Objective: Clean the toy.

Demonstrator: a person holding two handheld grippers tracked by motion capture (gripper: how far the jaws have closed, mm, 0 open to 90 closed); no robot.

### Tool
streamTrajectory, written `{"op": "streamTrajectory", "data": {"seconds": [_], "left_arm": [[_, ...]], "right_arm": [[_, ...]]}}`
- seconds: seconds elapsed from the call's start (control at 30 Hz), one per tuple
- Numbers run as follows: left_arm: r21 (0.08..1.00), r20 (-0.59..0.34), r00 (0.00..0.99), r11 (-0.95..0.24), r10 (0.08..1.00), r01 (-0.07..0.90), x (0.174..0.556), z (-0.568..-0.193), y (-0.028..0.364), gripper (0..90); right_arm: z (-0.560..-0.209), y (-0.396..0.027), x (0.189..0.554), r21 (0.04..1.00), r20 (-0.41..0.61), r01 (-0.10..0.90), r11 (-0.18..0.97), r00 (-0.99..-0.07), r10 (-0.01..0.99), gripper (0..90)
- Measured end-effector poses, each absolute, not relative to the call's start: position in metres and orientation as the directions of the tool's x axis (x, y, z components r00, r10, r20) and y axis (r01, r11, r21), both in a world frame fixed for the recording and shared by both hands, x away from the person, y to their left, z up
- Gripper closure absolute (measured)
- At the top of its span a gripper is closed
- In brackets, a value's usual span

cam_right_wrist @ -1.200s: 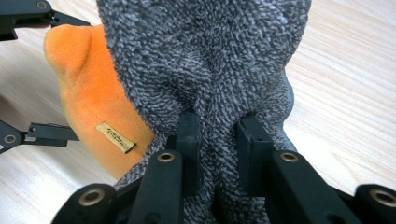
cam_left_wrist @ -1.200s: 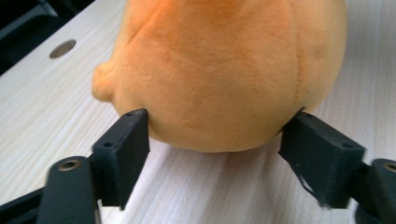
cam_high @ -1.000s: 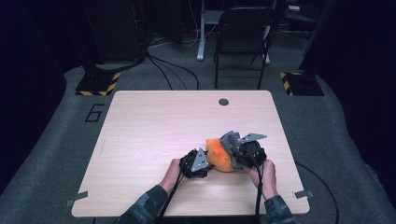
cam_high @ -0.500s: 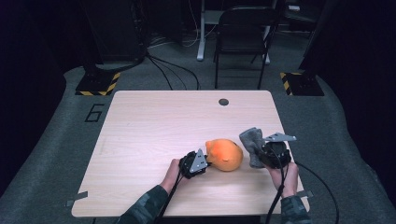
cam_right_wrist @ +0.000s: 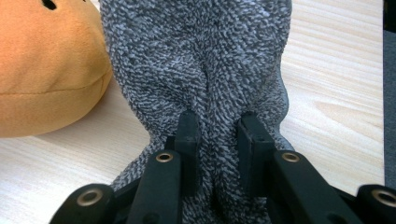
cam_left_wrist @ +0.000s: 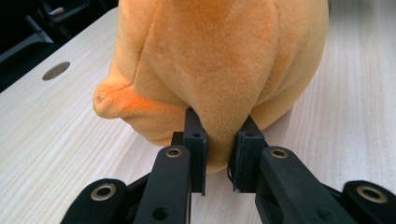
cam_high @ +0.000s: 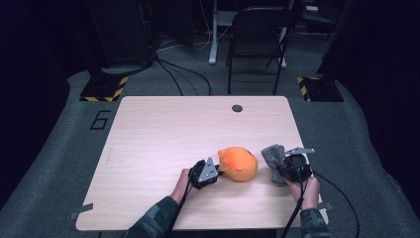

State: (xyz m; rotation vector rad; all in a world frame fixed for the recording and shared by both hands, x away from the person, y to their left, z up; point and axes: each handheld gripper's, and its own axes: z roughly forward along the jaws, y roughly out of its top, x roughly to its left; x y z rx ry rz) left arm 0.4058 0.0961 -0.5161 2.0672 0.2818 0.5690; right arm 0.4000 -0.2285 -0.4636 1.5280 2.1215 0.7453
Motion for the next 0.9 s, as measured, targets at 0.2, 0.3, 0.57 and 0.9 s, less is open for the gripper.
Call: {"op": "streamTrajectory", "data": {"seconds": [0.2,0.3,0.57,0.9], "left_arm": [[0.882,0.232,0.879,-0.471,0.415,-0.011,0.406,-0.511,0.1,80.2],[0.899,0.205,0.885,-0.439,0.417,-0.002,0.405,-0.506,0.101,80.3],[0.944,0.105,0.899,-0.326,0.425,0.044,0.397,-0.475,0.107,80.0],[0.954,-0.083,0.895,-0.225,0.438,0.199,0.393,-0.45,0.113,79.7]], "right_arm": [[-0.469,-0.233,0.403,0.635,-0.032,0.729,0.255,-0.305,0.952,72.5],[-0.468,-0.235,0.403,0.637,-0.027,0.731,0.246,-0.298,0.954,72.5],[-0.466,-0.239,0.402,0.638,-0.023,0.734,0.232,-0.284,0.959,72.5],[-0.466,-0.239,0.403,0.638,-0.026,0.732,0.238,-0.288,0.957,72.4]]}}
